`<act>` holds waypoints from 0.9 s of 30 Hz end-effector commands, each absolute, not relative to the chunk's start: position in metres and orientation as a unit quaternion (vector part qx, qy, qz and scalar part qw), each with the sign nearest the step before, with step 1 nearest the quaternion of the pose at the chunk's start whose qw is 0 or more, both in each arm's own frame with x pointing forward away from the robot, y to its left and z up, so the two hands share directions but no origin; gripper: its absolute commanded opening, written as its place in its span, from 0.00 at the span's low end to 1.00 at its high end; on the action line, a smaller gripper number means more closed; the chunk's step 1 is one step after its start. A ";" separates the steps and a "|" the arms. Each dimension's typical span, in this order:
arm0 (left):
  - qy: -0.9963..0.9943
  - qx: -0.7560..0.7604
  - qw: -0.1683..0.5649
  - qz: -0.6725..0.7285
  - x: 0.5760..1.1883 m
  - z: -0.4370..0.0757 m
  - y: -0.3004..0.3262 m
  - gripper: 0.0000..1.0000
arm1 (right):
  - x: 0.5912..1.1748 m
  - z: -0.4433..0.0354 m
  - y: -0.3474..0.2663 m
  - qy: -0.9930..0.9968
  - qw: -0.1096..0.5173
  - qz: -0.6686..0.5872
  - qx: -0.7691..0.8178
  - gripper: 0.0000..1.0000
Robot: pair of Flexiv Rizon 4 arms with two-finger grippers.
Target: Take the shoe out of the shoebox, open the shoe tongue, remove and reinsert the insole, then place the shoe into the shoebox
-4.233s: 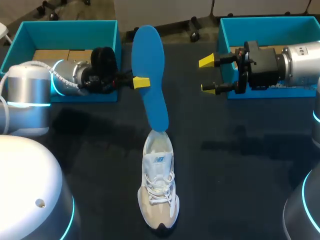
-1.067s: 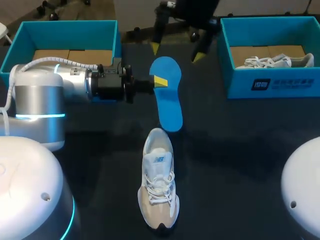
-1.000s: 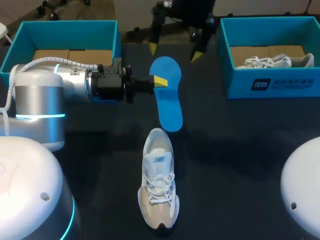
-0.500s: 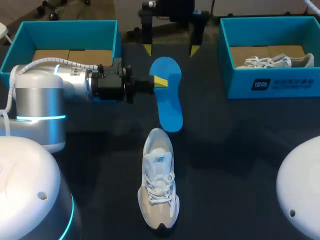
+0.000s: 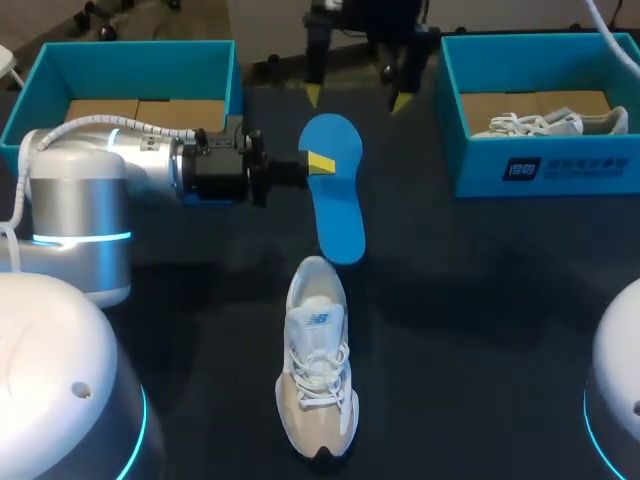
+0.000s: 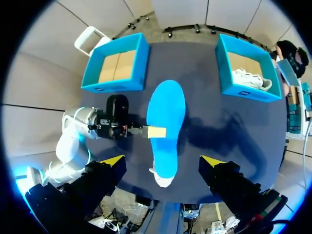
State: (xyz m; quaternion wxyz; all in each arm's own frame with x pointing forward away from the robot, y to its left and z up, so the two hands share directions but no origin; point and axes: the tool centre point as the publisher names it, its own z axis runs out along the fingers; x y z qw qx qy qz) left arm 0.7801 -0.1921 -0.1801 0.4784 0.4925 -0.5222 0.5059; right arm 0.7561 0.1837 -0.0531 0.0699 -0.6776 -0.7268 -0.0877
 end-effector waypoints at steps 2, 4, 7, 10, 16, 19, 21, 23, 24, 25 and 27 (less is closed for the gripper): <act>-0.522 0.493 0.478 0.506 0.780 -0.181 -0.192 0.00 | 0.756 -0.065 0.156 -0.686 0.280 -0.269 -0.616 1.00; -0.522 0.493 0.478 0.506 0.780 -0.181 -0.192 0.00 | 0.756 -0.068 0.153 -0.679 0.304 -0.282 -0.606 1.00; -0.522 0.493 0.478 0.506 0.780 -0.181 -0.192 0.00 | 0.758 -0.072 0.149 -0.673 0.342 -0.306 -0.580 1.00; -0.522 0.493 0.478 0.506 0.780 -0.181 -0.192 0.00 | 0.761 -0.079 0.145 -0.658 0.381 -0.327 -0.561 1.00; -0.522 0.493 0.478 0.506 0.780 -0.181 -0.192 0.00 | 0.763 -0.093 0.142 -0.636 0.431 -0.358 -0.531 1.00; -0.522 0.493 0.478 0.506 0.780 -0.181 -0.192 0.00 | 0.762 -0.096 0.143 -0.626 0.447 -0.367 -0.522 1.00; -0.522 0.493 0.478 0.506 0.780 -0.181 -0.192 0.00 | 0.762 -0.098 0.142 -0.623 0.456 -0.378 -0.511 1.00; -0.522 0.493 0.478 0.506 0.780 -0.181 -0.192 0.00 | 0.761 -0.099 0.144 -0.617 0.463 -0.388 -0.504 1.00; -0.522 0.493 0.478 0.506 0.780 -0.181 -0.192 0.00 | 0.761 -0.101 0.144 -0.616 0.464 -0.390 -0.504 1.00; -0.522 0.493 0.478 0.506 0.780 -0.181 -0.192 0.00 | 0.761 -0.102 0.144 -0.612 0.465 -0.395 -0.503 1.00; -0.522 0.493 0.478 0.506 0.780 -0.181 -0.192 0.00 | 0.759 -0.104 0.144 -0.609 0.469 -0.406 -0.494 1.00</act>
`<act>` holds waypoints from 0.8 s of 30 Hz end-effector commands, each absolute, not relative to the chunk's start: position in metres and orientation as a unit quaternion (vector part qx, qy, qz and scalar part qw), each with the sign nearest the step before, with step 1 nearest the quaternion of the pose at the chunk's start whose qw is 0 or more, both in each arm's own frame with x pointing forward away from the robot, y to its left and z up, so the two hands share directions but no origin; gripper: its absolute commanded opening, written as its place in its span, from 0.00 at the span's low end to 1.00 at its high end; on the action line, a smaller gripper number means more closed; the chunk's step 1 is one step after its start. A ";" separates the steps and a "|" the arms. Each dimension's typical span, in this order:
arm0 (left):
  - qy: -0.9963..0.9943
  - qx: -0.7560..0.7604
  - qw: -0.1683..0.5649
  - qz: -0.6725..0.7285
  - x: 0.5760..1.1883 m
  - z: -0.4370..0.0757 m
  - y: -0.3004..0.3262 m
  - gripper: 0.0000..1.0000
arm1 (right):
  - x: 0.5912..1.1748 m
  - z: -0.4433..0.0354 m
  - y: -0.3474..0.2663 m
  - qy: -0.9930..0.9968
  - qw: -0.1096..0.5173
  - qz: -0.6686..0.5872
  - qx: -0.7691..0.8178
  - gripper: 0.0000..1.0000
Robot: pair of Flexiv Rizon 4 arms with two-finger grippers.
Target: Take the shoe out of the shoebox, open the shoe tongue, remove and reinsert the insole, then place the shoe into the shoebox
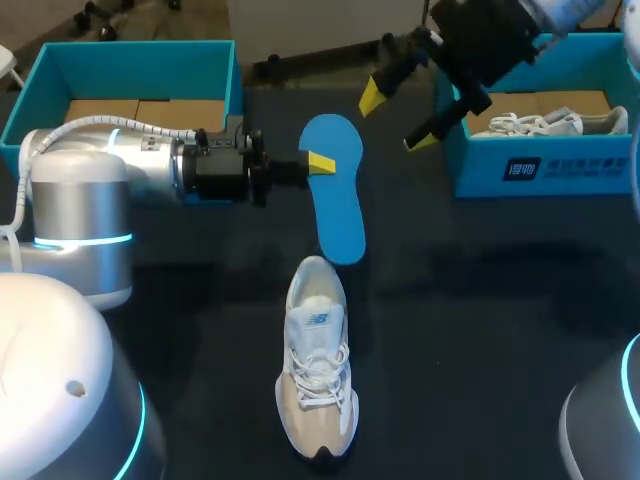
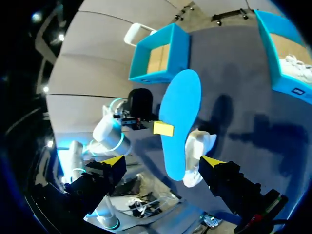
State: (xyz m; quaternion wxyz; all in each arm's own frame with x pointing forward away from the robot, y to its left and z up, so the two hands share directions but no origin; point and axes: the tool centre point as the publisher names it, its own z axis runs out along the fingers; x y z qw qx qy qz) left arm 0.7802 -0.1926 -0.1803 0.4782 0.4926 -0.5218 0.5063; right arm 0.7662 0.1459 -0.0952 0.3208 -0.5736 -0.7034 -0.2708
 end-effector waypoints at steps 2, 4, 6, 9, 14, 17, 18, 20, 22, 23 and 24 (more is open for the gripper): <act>-0.522 0.493 0.478 0.506 0.780 -0.181 -0.192 0.00 | 0.759 -0.107 0.144 -0.607 0.474 -0.413 -0.486 1.00; -0.522 0.493 0.478 0.506 0.780 -0.181 -0.192 0.00 | 0.760 -0.109 0.144 -0.607 0.476 -0.415 -0.483 1.00; -0.522 0.493 0.478 0.506 0.780 -0.181 -0.192 0.00 | 0.760 -0.112 0.146 -0.611 0.476 -0.415 -0.478 1.00; -0.522 0.493 0.478 0.506 0.780 -0.181 -0.192 0.00 | 0.761 -0.117 0.148 -0.604 0.484 -0.420 -0.474 1.00; -0.522 0.493 0.478 0.506 0.780 -0.181 -0.192 0.00 | 0.762 -0.125 0.148 -0.594 0.495 -0.431 -0.465 1.00; -0.522 0.493 0.478 0.506 0.780 -0.181 -0.192 0.00 | 0.763 -0.128 0.148 -0.593 0.495 -0.432 -0.466 1.00; -0.522 0.493 0.478 0.506 0.780 -0.181 -0.192 0.00 | 0.763 -0.129 0.149 -0.592 0.495 -0.432 -0.466 1.00; -0.522 0.493 0.478 0.506 0.780 -0.181 -0.192 0.00 | 0.763 -0.130 0.150 -0.592 0.495 -0.432 -0.466 1.00; -0.522 0.493 0.478 0.506 0.780 -0.181 -0.192 0.00 | 0.763 -0.131 0.151 -0.593 0.495 -0.432 -0.467 1.00; -0.522 0.493 0.478 0.506 0.780 -0.181 -0.192 0.00 | 0.763 -0.131 0.151 -0.593 0.494 -0.431 -0.467 1.00; -0.522 0.493 0.478 0.506 0.780 -0.181 -0.192 0.00 | 0.763 -0.131 0.151 -0.593 0.494 -0.431 -0.467 1.00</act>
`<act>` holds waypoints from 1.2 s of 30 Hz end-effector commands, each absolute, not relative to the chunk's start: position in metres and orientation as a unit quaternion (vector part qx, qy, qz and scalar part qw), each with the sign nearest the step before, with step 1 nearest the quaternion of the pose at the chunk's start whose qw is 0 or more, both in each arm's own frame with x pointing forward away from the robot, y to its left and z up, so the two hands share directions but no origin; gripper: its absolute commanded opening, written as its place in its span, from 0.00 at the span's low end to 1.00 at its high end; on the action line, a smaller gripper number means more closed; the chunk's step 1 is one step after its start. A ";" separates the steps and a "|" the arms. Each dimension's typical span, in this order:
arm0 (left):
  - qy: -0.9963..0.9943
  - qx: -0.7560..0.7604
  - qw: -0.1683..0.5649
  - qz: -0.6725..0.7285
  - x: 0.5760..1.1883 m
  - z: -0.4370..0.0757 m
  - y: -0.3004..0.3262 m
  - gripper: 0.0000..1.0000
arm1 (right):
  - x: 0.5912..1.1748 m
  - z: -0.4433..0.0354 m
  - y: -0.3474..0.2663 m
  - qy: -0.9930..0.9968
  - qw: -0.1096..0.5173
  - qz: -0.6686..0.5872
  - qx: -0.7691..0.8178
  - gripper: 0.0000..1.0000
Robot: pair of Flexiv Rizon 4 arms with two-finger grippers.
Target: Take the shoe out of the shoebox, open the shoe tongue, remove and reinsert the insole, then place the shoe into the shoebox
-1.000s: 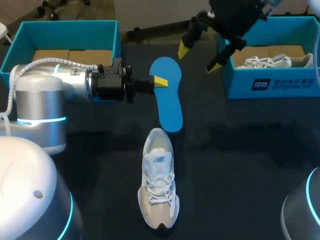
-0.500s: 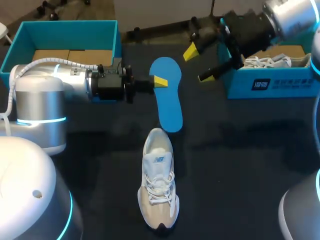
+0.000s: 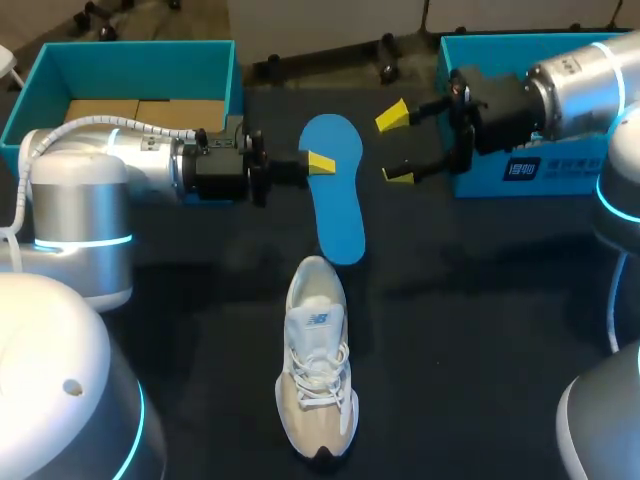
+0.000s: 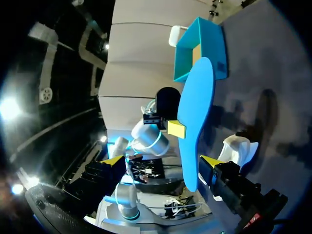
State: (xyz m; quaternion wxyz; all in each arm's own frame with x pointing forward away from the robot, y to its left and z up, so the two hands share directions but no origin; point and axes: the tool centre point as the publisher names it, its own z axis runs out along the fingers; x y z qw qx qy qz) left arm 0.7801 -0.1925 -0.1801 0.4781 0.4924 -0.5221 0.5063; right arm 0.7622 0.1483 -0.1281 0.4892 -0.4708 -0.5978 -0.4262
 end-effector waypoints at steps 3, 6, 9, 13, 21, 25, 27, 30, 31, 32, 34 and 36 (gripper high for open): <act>-0.529 0.485 0.472 0.512 0.780 -0.180 -0.188 0.00 | 0.762 -0.132 0.152 -0.593 0.494 -0.432 -0.467 1.00; -0.536 0.480 0.459 0.522 0.783 -0.180 -0.185 0.00 | 0.762 -0.134 0.152 -0.591 0.496 -0.435 -0.465 1.00; -0.557 0.459 0.436 0.537 0.784 -0.177 -0.182 0.00 | 0.762 -0.137 0.151 -0.586 0.501 -0.441 -0.460 1.00; -0.603 0.407 0.366 0.580 0.785 -0.171 -0.181 0.00 | 0.762 -0.138 0.151 -0.584 0.503 -0.444 -0.457 1.00; -0.690 0.275 0.193 0.642 0.794 -0.156 -0.183 0.00 | 0.762 -0.138 0.151 -0.584 0.503 -0.444 -0.457 1.00; -0.714 0.209 0.115 0.658 0.795 -0.152 -0.182 0.00 | 0.762 -0.138 0.151 -0.584 0.503 -0.444 -0.457 1.00; -0.723 0.175 0.076 0.664 0.794 -0.149 -0.183 0.00 | 0.762 -0.138 0.151 -0.584 0.503 -0.444 -0.457 1.00; -0.723 0.113 0.022 0.681 0.792 -0.141 -0.181 0.00 | 0.762 -0.138 0.151 -0.584 0.503 -0.444 -0.457 1.00; -0.718 0.088 -0.005 0.690 0.791 -0.138 -0.179 0.00 | 0.762 -0.138 0.151 -0.584 0.503 -0.444 -0.457 1.00; -0.720 0.070 -0.027 0.690 0.791 -0.137 -0.179 0.00 | 0.762 -0.138 0.151 -0.584 0.503 -0.444 -0.457 1.00; -0.719 0.012 -0.087 0.689 0.789 -0.136 -0.179 0.00 | 0.762 -0.138 0.151 -0.584 0.503 -0.444 -0.457 1.00; -0.736 -0.027 -0.110 0.667 0.788 -0.135 -0.179 0.00 | 0.762 -0.138 0.151 -0.584 0.503 -0.444 -0.457 1.00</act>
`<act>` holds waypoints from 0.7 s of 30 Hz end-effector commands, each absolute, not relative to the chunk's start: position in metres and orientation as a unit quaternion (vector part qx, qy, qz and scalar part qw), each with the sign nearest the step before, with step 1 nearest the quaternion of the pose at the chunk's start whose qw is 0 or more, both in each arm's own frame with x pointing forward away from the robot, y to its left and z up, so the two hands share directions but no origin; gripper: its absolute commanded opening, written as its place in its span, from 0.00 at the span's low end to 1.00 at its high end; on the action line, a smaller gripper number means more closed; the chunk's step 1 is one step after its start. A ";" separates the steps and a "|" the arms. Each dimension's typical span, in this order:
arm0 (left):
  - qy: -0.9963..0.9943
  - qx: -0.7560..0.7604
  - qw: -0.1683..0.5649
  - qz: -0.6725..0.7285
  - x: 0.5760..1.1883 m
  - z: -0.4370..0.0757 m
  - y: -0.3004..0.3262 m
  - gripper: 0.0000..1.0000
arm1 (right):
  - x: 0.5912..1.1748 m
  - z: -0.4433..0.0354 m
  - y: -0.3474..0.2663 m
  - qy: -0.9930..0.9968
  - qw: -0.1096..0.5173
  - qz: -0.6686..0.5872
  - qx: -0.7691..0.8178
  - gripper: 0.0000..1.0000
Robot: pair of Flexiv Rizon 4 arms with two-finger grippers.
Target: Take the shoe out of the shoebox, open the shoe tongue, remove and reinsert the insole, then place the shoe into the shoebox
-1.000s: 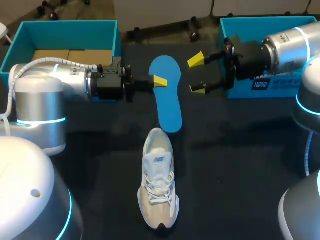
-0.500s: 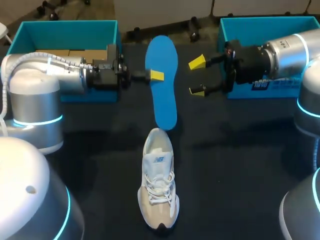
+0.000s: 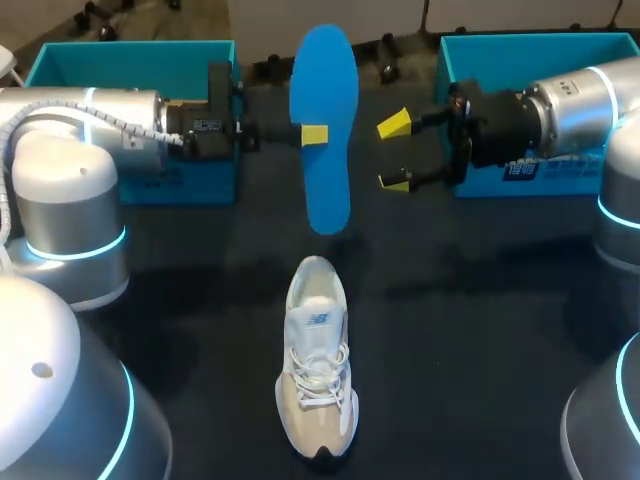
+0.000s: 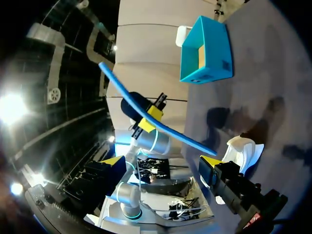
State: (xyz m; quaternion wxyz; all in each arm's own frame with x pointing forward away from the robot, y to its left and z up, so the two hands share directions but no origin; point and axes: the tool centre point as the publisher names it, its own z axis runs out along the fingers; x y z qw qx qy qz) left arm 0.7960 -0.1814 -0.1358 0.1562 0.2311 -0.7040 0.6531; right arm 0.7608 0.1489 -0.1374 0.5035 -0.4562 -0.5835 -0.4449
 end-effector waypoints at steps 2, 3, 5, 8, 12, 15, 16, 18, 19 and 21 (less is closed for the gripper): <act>-0.758 -0.056 -0.150 0.633 0.793 -0.135 -0.180 0.00 | 0.762 -0.138 0.151 -0.584 0.503 -0.444 -0.457 1.00; -0.764 -0.053 -0.156 0.624 0.798 -0.134 -0.181 0.00 | 0.762 -0.138 0.151 -0.584 0.503 -0.444 -0.457 1.00; -0.767 -0.029 -0.152 0.623 0.803 -0.131 -0.182 0.00 | 0.762 -0.138 0.151 -0.584 0.503 -0.444 -0.457 1.00; -0.767 -0.029 -0.152 0.623 0.803 -0.131 -0.182 0.00 | 0.762 -0.138 0.151 -0.584 0.503 -0.444 -0.457 1.00; -0.767 -0.029 -0.152 0.623 0.803 -0.131 -0.182 0.00 | 0.762 -0.138 0.151 -0.584 0.503 -0.444 -0.457 1.00; -0.767 -0.029 -0.152 0.623 0.803 -0.131 -0.182 0.00 | 0.762 -0.138 0.151 -0.584 0.503 -0.444 -0.457 1.00; -0.762 -0.048 -0.169 0.624 0.803 -0.131 -0.182 0.00 | 0.762 -0.138 0.151 -0.584 0.503 -0.444 -0.457 1.00; -0.748 -0.083 -0.203 0.627 0.805 -0.128 -0.178 0.00 | 0.762 -0.138 0.151 -0.584 0.503 -0.444 -0.457 1.00; -0.740 -0.095 -0.210 0.632 0.806 -0.127 -0.176 0.00 | 0.762 -0.138 0.151 -0.584 0.503 -0.444 -0.457 1.00; -0.723 -0.124 -0.235 0.638 0.808 -0.126 -0.171 0.00 | 0.762 -0.138 0.151 -0.584 0.503 -0.444 -0.457 1.00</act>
